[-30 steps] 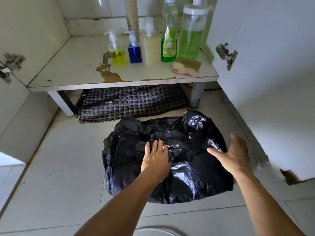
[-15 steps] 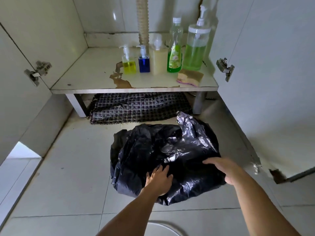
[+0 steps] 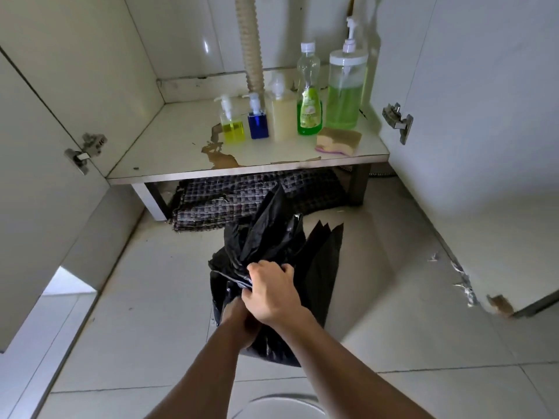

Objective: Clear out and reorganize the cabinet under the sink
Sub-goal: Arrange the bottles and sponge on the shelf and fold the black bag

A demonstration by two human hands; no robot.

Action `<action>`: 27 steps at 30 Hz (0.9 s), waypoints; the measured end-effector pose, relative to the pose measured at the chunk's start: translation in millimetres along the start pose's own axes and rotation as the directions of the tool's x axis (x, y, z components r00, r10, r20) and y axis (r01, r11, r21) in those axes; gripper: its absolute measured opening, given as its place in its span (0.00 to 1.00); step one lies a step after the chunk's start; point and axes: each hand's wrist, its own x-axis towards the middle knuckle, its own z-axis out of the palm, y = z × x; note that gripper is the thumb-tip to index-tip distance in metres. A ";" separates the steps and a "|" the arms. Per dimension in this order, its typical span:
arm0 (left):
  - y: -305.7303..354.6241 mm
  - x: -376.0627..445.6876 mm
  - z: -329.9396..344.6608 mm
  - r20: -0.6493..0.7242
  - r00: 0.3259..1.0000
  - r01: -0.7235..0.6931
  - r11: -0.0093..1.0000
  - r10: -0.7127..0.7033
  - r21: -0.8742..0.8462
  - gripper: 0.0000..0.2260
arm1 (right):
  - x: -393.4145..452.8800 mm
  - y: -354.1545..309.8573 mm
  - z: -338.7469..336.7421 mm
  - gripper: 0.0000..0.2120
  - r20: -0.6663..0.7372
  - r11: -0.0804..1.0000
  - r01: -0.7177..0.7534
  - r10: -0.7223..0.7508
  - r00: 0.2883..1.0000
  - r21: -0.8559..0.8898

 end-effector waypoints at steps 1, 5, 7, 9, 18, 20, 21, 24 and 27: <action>4.1 -2.2 -9.0 0.032 0.999 0.031 0.997 -0.029 -0.065 0.13 | 2.8 2.4 5.8 0.05 0.000 1.000 0.028 -0.028 1.000 0.007; 25.4 -13.4 -40.1 0.239 0.971 0.037 0.992 -0.008 -0.117 0.33 | 12.1 9.5 25.9 0.13 0.095 0.993 0.098 -0.104 0.990 0.060; 33.5 -10.4 -43.4 0.244 0.970 0.020 0.998 -0.004 -0.063 0.36 | 11.0 8.5 27.3 0.17 0.120 0.984 0.143 -0.156 0.980 0.110; 42.3 -10.2 -35.7 0.170 0.985 0.007 0.992 -0.028 0.126 0.32 | 8.5 9.1 22.5 0.16 0.085 0.954 0.196 -0.220 0.972 0.226; 28.5 3.5 -23.2 -0.333 0.907 -0.090 0.891 0.257 0.444 0.17 | 1.6 92.3 7.0 0.21 -0.045 0.453 -0.387 0.693 0.719 0.803; 23.1 0.8 -35.0 -0.380 0.848 -0.044 0.763 0.370 0.645 0.19 | -3.1 103.6 19.2 0.23 0.061 0.515 -0.526 0.673 0.737 0.677; 21.0 1.7 -43.0 -0.375 0.828 0.006 0.662 0.417 0.750 0.20 | -6.6 102.4 27.8 0.23 0.021 0.632 -0.515 0.620 0.784 0.578; 16.3 5.6 -60.1 -0.351 0.857 0.190 0.402 0.377 0.896 0.24 | -10.7 82.7 55.3 0.24 -0.078 0.920 -0.308 0.335 0.939 0.243; 9.5 13.1 -75.9 -0.322 0.895 0.206 0.354 0.309 0.912 0.24 | -11.5 61.6 75.2 0.25 0.177 0.991 -0.089 0.070 0.982 0.099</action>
